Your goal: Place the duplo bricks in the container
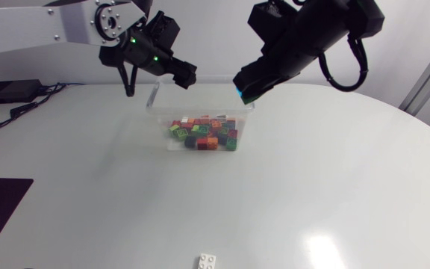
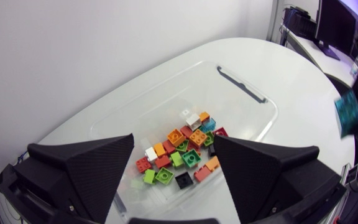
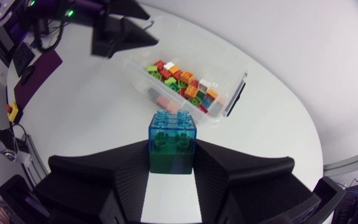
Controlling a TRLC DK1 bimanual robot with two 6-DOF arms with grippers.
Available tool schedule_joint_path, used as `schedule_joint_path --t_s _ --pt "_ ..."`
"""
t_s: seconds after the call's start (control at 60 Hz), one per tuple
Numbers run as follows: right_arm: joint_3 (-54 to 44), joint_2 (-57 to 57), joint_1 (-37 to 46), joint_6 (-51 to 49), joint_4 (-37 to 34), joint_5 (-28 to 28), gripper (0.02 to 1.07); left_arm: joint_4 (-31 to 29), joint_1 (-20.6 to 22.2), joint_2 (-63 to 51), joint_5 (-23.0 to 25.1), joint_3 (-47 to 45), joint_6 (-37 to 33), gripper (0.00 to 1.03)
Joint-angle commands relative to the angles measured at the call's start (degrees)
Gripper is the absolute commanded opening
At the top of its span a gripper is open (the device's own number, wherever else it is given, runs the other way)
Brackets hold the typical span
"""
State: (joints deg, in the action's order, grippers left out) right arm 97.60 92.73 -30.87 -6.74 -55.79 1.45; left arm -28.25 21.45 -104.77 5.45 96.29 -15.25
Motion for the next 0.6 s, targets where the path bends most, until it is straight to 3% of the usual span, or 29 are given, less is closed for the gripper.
schedule_joint_path --t_s 0.0,0.233,0.583 --pt "2.2 3.2 1.0 -1.0 1.9 0.5 0.28 -2.0 0.4 7.4 -0.3 -4.5 -4.0 0.97" --pt "7.3 9.8 2.7 0.4 11.8 0.9 0.28 -11.2 2.4 21.5 1.7 -18.6 -14.0 0.97" --pt "11.4 15.7 4.1 1.6 21.2 1.7 0.28 -18.7 8.2 29.6 2.1 -31.7 -23.3 0.97"
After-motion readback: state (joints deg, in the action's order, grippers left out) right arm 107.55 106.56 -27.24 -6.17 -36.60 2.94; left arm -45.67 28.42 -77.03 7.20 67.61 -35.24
